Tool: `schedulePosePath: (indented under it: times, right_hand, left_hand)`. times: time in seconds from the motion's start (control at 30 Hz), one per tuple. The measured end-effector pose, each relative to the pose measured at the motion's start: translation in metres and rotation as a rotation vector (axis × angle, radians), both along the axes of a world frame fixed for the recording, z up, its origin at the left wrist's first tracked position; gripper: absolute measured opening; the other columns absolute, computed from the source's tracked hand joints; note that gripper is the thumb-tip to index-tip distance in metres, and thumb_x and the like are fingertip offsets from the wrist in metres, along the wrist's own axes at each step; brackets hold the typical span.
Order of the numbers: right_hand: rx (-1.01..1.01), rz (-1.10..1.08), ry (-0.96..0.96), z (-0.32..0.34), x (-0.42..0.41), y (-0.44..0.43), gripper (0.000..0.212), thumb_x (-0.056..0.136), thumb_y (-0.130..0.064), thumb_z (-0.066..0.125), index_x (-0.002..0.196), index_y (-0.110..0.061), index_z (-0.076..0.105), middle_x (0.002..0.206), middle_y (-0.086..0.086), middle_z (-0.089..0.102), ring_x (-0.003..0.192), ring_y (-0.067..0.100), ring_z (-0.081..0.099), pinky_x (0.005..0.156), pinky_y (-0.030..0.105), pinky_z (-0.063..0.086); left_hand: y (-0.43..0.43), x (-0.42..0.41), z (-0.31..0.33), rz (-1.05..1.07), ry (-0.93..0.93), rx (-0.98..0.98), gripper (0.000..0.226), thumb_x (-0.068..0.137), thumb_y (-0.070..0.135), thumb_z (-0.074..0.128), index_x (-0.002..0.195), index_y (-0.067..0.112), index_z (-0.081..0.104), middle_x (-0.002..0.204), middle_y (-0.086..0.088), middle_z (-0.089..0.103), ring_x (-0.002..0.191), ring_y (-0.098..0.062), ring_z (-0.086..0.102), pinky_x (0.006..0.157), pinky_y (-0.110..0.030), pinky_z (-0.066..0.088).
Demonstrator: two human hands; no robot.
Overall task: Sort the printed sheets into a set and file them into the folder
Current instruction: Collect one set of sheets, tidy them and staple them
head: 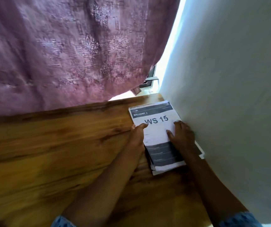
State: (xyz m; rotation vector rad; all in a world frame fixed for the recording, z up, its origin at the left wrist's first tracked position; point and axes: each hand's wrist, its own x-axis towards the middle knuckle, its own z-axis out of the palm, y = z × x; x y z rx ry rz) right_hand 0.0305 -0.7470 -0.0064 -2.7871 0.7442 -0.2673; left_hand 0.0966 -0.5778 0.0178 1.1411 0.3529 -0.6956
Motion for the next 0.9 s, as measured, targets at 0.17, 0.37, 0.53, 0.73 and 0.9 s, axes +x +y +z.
schedulePosePath:
  times: [0.17,0.37,0.53,0.73,0.9]
  right_hand:
    - [0.020,-0.009,-0.038,-0.020,-0.007,0.004,0.060,0.088,-0.053,0.037,0.131,-0.013,0.050,0.140,0.015,0.048,0.126,0.033,0.044,0.103,0.048,0.035]
    - [-0.004,-0.003,-0.049,-0.025,-0.006,0.000,0.060,0.087,-0.053,0.036,0.129,-0.013,0.051,0.136,0.015,0.050,0.124,0.033,0.046,0.101,0.049,0.036]
    - [0.001,0.005,-0.037,-0.025,-0.006,0.001,0.056,0.089,-0.051,0.041,0.129,-0.013,0.050,0.137,0.014,0.049,0.125,0.032,0.045,0.102,0.049,0.035]
    - [0.013,-0.006,-0.030,-0.023,-0.005,0.003,0.067,0.084,-0.058,0.027,0.129,-0.013,0.051,0.137,0.014,0.049,0.126,0.032,0.044,0.101,0.049,0.036]
    - [0.008,0.093,0.052,-0.023,-0.003,0.059,0.059,0.094,-0.050,0.038,0.142,-0.016,0.035,0.151,0.013,0.031,0.137,0.030,0.028,0.108,0.048,0.025]
  left_hand:
    - [0.007,0.013,0.020,0.052,0.081,0.150,0.016,0.093,0.024,0.050,0.084,0.013,0.057,0.077,-0.007,0.058,0.064,-0.017,0.051,0.053,-0.026,0.038]
    - [0.006,0.023,0.030,-0.279,0.070,0.345,0.026,0.093,0.034,0.050,0.076,0.015,0.056,0.073,-0.001,0.057,0.059,-0.014,0.046,0.054,-0.027,0.027]
    - [0.004,0.018,0.026,-0.352,-0.157,0.506,0.022,0.091,0.026,0.063,0.105,0.009,0.060,0.098,-0.009,0.066,0.073,-0.023,0.057,0.062,-0.028,0.043]
    - [0.001,-0.005,0.009,-0.288,-0.417,0.537,0.043,0.088,0.001,0.062,0.129,0.004,0.049,0.132,-0.012,0.057,0.109,-0.024,0.060,0.064,-0.016,0.046]
    - [0.059,0.006,-0.006,-0.235,-0.355,0.647,0.044,0.086,0.007,0.069,0.127,0.005,0.053,0.131,-0.013,0.059,0.111,-0.029,0.061,0.083,-0.033,0.048]
